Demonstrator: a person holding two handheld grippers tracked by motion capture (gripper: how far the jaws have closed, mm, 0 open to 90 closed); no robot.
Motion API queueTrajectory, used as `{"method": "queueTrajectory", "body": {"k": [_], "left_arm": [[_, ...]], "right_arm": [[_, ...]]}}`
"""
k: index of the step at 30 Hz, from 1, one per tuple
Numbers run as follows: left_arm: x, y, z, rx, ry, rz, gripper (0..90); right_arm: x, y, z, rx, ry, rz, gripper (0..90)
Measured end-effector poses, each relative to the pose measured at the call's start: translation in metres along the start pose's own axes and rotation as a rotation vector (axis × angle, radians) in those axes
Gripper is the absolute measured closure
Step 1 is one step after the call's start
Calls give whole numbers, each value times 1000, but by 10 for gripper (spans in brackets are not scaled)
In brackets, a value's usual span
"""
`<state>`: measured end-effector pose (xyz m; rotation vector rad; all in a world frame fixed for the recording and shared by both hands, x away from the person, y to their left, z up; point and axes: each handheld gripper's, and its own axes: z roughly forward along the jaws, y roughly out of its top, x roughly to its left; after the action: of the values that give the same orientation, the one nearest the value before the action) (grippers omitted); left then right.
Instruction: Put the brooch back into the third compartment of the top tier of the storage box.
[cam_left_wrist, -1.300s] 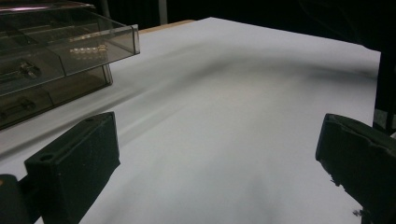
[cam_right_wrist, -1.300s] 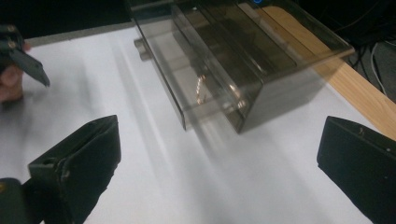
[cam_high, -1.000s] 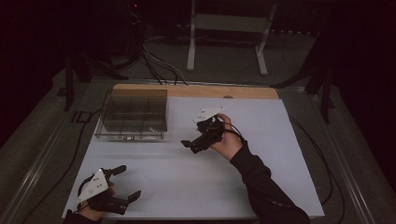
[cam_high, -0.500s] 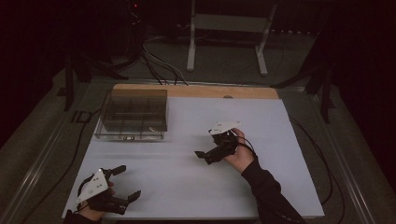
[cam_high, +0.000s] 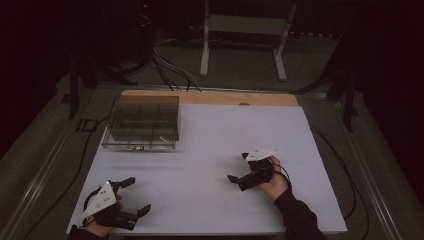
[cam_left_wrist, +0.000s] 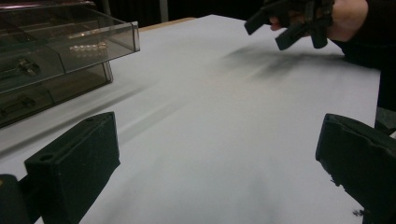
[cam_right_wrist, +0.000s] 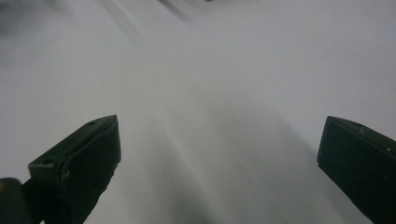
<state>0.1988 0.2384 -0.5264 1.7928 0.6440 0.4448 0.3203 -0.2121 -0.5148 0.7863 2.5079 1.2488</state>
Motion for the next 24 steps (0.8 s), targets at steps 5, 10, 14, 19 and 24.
{"method": "queueTrajectory", "body": {"k": [5, 10, 14, 19, 24], "left_arm": [[0, 0, 0, 1, 0, 1, 6], [0, 0, 1, 3, 0, -1, 6], [0, -1, 1, 8, 0, 1, 6], [0, -1, 0, 5, 2, -1, 6], [0, -1, 1, 7, 2, 0, 6]], "right_arm": [[-2, -17, -12, 17, -25, 17, 0], [-3, -29, -21, 28, -56, 25, 0], [-3, -41, -30, 38, -77, 43, 0], [-3, -51, -36, 55, -99, 55, 0], [-6, -60, -45, 50, -130, 74, 0]]}}
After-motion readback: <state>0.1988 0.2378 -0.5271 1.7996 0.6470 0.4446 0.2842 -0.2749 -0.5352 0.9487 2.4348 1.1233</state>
